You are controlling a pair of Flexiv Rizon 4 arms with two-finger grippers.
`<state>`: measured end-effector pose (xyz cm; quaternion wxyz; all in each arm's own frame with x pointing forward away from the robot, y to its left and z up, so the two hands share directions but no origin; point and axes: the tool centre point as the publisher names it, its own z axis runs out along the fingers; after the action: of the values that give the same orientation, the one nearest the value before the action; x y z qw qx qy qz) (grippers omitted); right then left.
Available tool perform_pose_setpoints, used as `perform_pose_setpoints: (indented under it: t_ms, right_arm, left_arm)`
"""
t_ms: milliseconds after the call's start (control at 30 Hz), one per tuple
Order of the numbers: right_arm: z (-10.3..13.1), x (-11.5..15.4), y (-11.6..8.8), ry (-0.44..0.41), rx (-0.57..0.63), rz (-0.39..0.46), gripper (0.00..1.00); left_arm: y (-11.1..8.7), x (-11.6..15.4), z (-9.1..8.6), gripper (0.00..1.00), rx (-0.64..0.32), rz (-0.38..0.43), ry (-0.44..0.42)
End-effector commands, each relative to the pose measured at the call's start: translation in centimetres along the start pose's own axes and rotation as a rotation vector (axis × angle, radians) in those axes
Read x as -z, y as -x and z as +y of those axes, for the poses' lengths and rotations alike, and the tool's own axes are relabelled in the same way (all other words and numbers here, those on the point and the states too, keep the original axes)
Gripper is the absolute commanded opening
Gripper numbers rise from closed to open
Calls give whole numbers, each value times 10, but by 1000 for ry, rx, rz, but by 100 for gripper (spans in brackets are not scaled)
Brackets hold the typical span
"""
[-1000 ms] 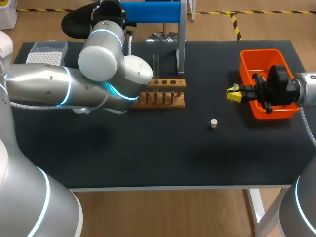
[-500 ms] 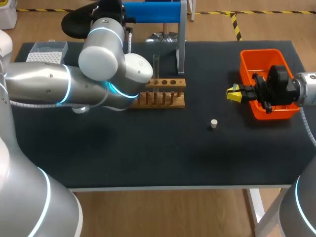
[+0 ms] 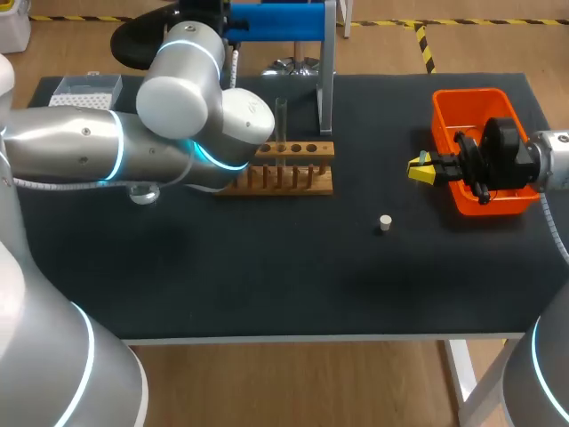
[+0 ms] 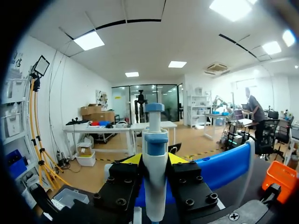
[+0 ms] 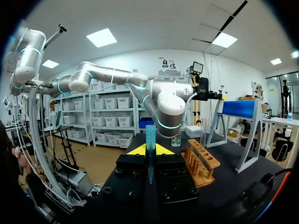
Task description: Invert the test tube, pick up the pipette, mount the tip to pipette, aspirate from beaker and dispense into the tube, eject the tip, return the pipette, and cap with the stopper.
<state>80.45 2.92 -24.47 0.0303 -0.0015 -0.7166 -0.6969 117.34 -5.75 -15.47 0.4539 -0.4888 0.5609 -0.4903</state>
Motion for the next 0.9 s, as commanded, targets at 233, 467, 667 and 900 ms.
perform_pose_setpoints:
  t_ms: [233, 467, 667, 900]
  right_arm:
    - [0, 0, -1, -2, 0, -2, 0]
    - [0, 0, -1, -2, 0, -2, 0]
    - [0, 0, -1, -2, 0, -2, 0]
    - [0, 0, -1, -2, 0, -2, 0]
  left_arm:
    - [7, 42, -31, 0, 18, 286, -13]
    - [1, 65, -48, 0, 0, 467, 13]
    - [-3, 87, -58, 0, -13, 561, 19]
    - [-15, 112, -60, 0, -55, 709, 62]
